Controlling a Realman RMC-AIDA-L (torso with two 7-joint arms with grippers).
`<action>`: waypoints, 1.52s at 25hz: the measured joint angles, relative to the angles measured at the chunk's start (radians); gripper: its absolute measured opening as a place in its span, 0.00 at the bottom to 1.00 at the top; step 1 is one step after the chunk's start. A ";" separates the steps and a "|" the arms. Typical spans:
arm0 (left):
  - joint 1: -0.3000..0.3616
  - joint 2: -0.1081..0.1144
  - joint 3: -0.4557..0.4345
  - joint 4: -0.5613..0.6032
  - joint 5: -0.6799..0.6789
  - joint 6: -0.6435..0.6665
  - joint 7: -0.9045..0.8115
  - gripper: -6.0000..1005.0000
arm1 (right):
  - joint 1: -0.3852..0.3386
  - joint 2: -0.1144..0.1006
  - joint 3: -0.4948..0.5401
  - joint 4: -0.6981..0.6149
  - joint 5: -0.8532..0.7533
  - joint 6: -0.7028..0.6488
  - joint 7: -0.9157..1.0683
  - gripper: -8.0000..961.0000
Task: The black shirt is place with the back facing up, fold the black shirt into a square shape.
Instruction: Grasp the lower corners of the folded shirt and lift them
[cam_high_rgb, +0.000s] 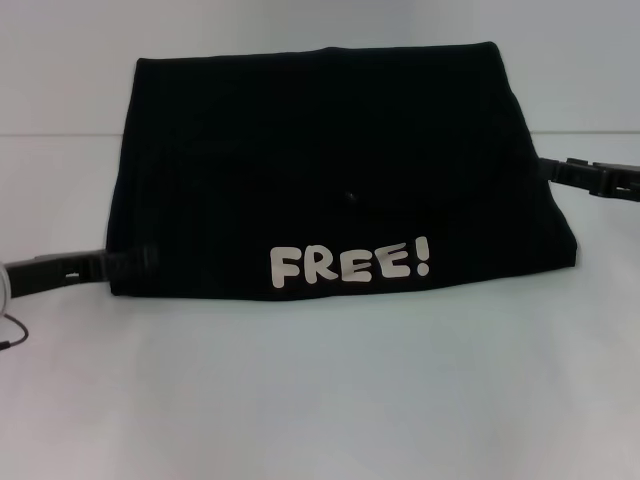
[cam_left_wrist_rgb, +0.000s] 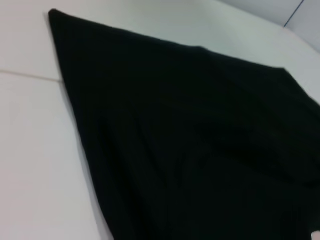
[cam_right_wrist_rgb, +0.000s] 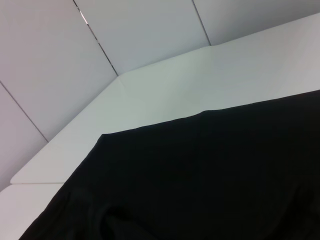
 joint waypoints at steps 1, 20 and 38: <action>0.001 0.000 0.002 -0.002 0.003 -0.001 0.004 0.87 | 0.002 0.000 0.000 0.000 0.000 0.001 0.000 0.66; -0.010 -0.005 0.057 -0.010 0.055 -0.012 0.049 0.85 | -0.005 0.004 0.000 0.005 -0.003 0.016 0.000 0.66; -0.012 -0.002 0.060 -0.008 0.081 -0.022 0.053 0.39 | -0.007 -0.015 -0.083 0.000 -0.039 0.050 0.046 0.65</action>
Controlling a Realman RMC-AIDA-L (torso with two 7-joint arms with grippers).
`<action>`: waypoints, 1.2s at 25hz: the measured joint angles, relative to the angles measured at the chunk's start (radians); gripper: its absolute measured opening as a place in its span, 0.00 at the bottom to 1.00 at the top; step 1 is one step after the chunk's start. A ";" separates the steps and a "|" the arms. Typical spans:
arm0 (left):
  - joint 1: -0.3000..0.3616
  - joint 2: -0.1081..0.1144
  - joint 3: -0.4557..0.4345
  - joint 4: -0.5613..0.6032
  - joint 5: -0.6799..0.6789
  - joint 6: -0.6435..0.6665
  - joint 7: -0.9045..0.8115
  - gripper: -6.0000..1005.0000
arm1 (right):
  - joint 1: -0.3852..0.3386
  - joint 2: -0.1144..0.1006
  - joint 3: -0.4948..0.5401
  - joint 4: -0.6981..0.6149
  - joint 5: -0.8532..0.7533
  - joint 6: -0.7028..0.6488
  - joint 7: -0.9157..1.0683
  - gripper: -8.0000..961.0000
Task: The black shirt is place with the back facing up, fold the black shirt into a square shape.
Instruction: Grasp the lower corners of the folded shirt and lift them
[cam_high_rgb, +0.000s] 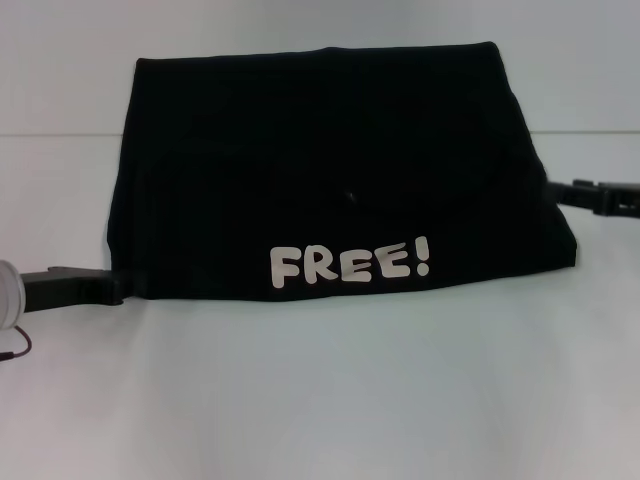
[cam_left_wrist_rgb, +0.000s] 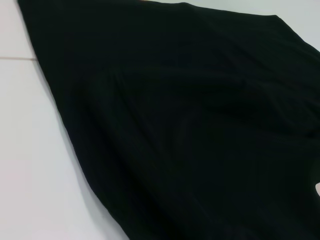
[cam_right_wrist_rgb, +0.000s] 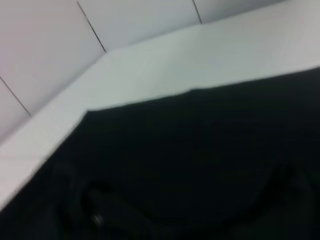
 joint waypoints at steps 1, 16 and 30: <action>0.000 0.001 0.000 0.001 0.000 0.000 -0.001 0.35 | 0.000 -0.004 -0.024 -0.002 -0.011 0.010 0.019 0.65; -0.012 0.005 -0.005 0.001 0.000 0.010 -0.006 0.00 | -0.006 -0.021 -0.174 -0.005 -0.127 0.066 0.071 0.65; -0.014 0.006 -0.002 0.001 -0.007 0.010 -0.017 0.00 | -0.001 -0.016 -0.235 0.003 -0.132 0.112 -0.016 0.58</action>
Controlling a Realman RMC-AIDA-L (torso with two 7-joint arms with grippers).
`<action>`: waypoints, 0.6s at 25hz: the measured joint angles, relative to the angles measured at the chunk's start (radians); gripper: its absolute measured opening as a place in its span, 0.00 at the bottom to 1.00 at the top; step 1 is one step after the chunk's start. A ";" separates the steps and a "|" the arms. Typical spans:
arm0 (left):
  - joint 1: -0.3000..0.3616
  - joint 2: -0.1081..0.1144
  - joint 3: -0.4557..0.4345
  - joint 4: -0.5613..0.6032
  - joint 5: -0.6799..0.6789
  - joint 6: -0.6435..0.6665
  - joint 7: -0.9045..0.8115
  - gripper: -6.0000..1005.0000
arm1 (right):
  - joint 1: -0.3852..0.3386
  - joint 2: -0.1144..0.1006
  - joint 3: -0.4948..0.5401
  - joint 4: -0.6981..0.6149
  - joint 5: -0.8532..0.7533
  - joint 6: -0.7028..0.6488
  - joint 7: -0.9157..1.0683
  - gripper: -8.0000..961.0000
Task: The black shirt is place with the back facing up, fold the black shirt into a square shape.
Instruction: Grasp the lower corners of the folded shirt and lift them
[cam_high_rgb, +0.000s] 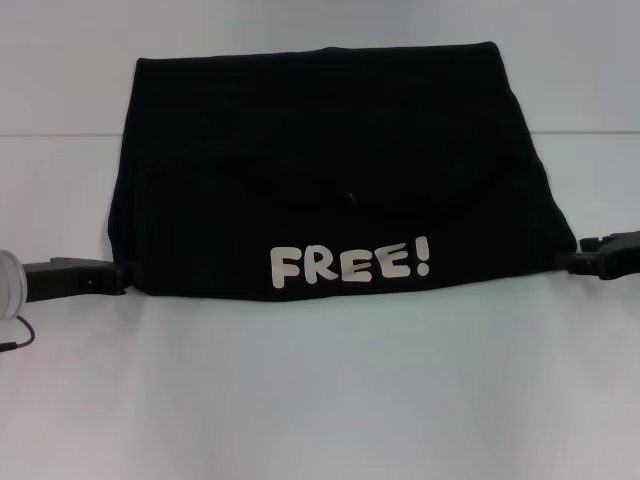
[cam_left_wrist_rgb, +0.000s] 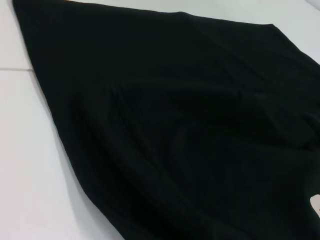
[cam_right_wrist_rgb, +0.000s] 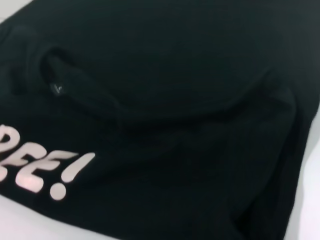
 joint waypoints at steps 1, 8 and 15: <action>0.000 0.000 0.000 0.000 0.000 0.000 0.000 0.00 | 0.001 0.002 -0.009 0.001 0.000 0.006 0.000 0.58; 0.000 0.000 -0.003 -0.001 -0.001 0.000 -0.002 0.00 | 0.009 0.020 -0.060 -0.003 0.001 0.025 -0.004 0.45; 0.001 0.000 -0.006 -0.003 0.002 -0.001 -0.003 0.00 | -0.002 0.019 -0.048 -0.009 0.010 0.009 -0.015 0.12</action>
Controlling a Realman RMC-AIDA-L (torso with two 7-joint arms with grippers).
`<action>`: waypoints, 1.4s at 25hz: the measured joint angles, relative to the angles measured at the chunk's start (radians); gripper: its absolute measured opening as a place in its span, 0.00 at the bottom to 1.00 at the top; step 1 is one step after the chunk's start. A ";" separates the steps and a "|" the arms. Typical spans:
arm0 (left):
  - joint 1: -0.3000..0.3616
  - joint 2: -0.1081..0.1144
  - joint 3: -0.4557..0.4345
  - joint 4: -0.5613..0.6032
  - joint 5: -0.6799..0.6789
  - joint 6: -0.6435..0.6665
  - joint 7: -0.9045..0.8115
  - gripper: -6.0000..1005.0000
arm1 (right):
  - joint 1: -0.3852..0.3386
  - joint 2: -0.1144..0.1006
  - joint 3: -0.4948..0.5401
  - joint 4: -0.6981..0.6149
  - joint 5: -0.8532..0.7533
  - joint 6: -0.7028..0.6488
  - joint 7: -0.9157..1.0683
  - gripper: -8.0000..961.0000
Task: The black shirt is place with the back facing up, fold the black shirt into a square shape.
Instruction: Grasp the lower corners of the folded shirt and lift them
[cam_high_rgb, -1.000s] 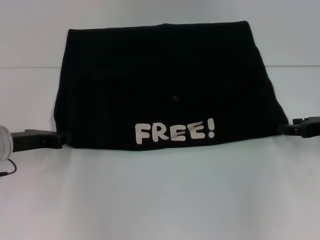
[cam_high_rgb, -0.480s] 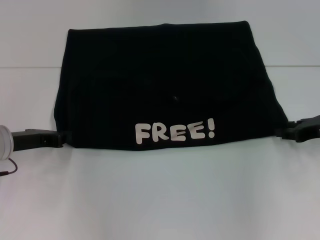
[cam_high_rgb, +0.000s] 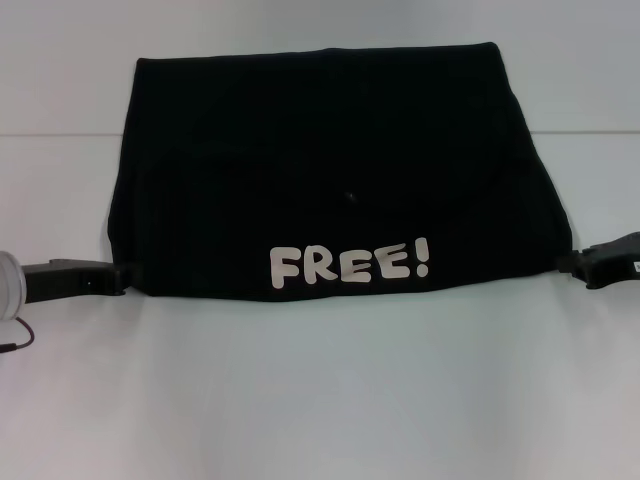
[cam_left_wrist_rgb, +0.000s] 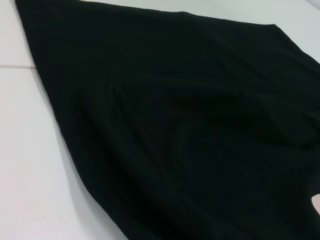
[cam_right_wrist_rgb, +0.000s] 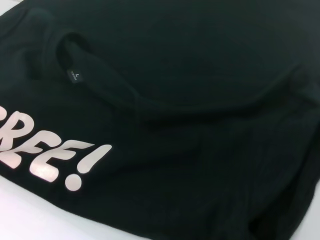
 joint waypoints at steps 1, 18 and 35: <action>0.000 0.000 -0.002 0.001 -0.001 0.000 -0.005 0.00 | -0.003 -0.001 0.001 0.000 0.002 -0.004 -0.001 0.09; 0.089 0.002 -0.226 0.156 -0.007 0.420 -0.014 0.00 | -0.170 -0.017 0.136 -0.138 0.004 -0.342 -0.038 0.01; 0.254 -0.004 -0.292 0.179 0.008 0.904 0.111 0.00 | -0.397 -0.032 0.270 -0.234 -0.006 -0.724 -0.174 0.01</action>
